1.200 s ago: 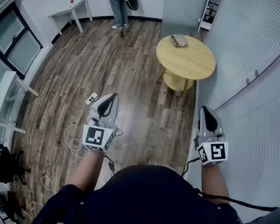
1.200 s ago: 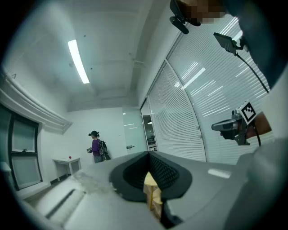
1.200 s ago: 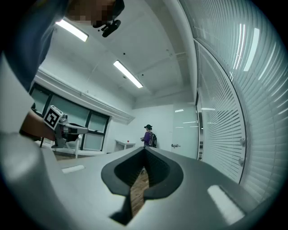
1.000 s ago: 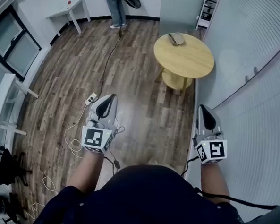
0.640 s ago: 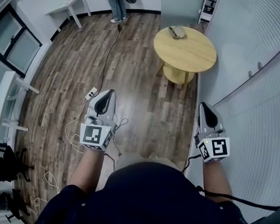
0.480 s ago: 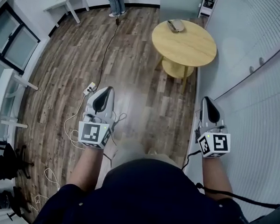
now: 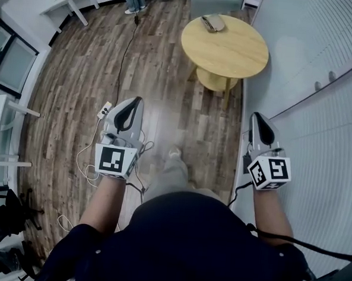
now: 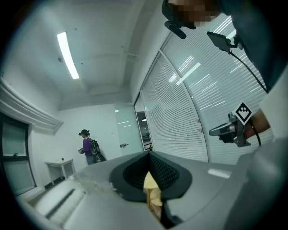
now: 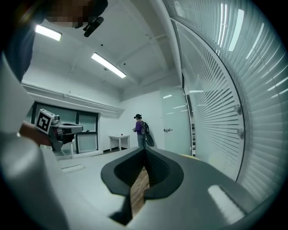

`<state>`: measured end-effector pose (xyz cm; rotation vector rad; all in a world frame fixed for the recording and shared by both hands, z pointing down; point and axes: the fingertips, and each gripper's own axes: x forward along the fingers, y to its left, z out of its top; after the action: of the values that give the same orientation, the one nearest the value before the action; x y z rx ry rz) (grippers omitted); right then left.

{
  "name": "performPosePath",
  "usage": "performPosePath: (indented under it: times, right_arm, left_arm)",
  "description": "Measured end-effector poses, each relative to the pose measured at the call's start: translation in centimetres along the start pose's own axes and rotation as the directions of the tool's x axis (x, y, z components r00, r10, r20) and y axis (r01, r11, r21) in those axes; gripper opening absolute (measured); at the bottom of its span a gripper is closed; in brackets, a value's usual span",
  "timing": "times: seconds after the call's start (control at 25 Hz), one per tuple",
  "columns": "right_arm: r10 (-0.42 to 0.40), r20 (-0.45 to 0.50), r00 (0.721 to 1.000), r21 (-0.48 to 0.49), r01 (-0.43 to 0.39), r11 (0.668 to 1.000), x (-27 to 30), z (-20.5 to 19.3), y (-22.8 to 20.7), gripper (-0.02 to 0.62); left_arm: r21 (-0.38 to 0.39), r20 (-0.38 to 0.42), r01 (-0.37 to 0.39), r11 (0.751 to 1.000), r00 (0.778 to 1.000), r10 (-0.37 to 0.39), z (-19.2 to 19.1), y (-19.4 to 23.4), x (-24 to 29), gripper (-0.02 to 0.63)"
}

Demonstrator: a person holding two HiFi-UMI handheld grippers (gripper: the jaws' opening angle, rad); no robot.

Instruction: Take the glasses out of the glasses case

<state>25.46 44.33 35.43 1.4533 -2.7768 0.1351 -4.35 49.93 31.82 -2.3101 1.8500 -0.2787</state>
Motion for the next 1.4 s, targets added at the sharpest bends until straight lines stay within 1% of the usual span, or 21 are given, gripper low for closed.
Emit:
performPosePath:
  times: [0.16, 0.32, 0.48, 0.52, 0.64, 0.76, 0.88, 1.04, 1.16, 1.28, 1.32, 1.4]
  right_arm:
    - [-0.019, -0.013, 1.000, 0.022, 0.019, 1.000, 3.5, 0.6, -0.9, 0.009]
    - [-0.042, -0.017, 0.999, 0.006, 0.042, 0.999, 7.2, 1.1, -1.2, 0.009]
    - [-0.052, -0.045, 0.998, 0.010, 0.052, 0.999, 11.3, 1.4, -1.2, 0.009]
    - [-0.053, -0.049, 0.997, 0.008, 0.053, 0.999, 12.3, 1.5, -1.2, 0.009]
    - [-0.059, -0.054, 0.997, -0.006, 0.059, 0.998, 15.5, 2.2, -0.8, 0.009]
    - [-0.069, -0.043, 0.997, -0.023, 0.068, 0.997, 18.6, 2.9, -0.5, 0.009]
    - [-0.077, -0.027, 0.997, -0.034, 0.076, 0.997, 20.9, 3.3, -0.7, 0.009]
    - [-0.101, -0.022, 0.995, -0.024, 0.100, 0.995, 23.5, 3.5, -1.7, 0.009]
    - [-0.104, -0.022, 0.994, -0.014, 0.104, 0.995, 25.3, 3.7, -2.8, 0.009]
    - [-0.098, -0.019, 0.995, -0.002, 0.098, 0.995, 27.3, 3.6, -3.9, 0.009]
    - [-0.094, -0.016, 0.995, -0.002, 0.094, 0.996, 28.2, 3.7, -4.1, 0.009]
    - [-0.085, -0.006, 0.996, -0.004, 0.085, 0.996, 30.2, 3.9, -4.5, 0.009]
  left_arm:
    - [0.043, 0.034, 0.061, 0.997, 0.997, -0.063, -0.2, 1.7, 4.6, 0.006]
    - [-0.008, 0.055, 0.093, 0.996, 0.994, -0.093, 0.1, 3.8, 8.8, 0.006]
    - [0.005, 0.060, 0.164, 0.986, 0.985, -0.164, -0.4, 4.7, 12.3, 0.006]
    - [-0.002, 0.057, 0.175, 0.985, 0.983, -0.174, -0.6, 5.0, 13.0, 0.006]
    - [-0.042, 0.047, 0.172, 0.984, 0.984, -0.170, -1.6, 7.6, 15.0, 0.006]
    - [-0.049, 0.039, 0.189, 0.981, 0.982, -0.187, -2.6, 10.0, 17.1, 0.006]
    - [-0.030, 0.048, 0.224, 0.974, 0.974, -0.223, -3.4, 11.2, 19.1, 0.006]
    - [-0.050, 0.036, 0.219, 0.975, 0.976, -0.217, -4.0, 13.2, 22.4, 0.006]
    - [-0.057, 0.037, 0.232, 0.971, 0.972, -0.230, -3.7, 13.5, 24.7, 0.006]
    - [-0.086, 0.048, 0.212, 0.974, 0.977, -0.208, -3.4, 14.1, 26.6, 0.006]
    - [-0.086, 0.047, 0.204, 0.975, 0.979, -0.200, -3.3, 14.7, 27.3, 0.006]
    - [-0.058, 0.037, 0.197, 0.979, 0.980, -0.195, -3.4, 15.9, 28.6, 0.006]
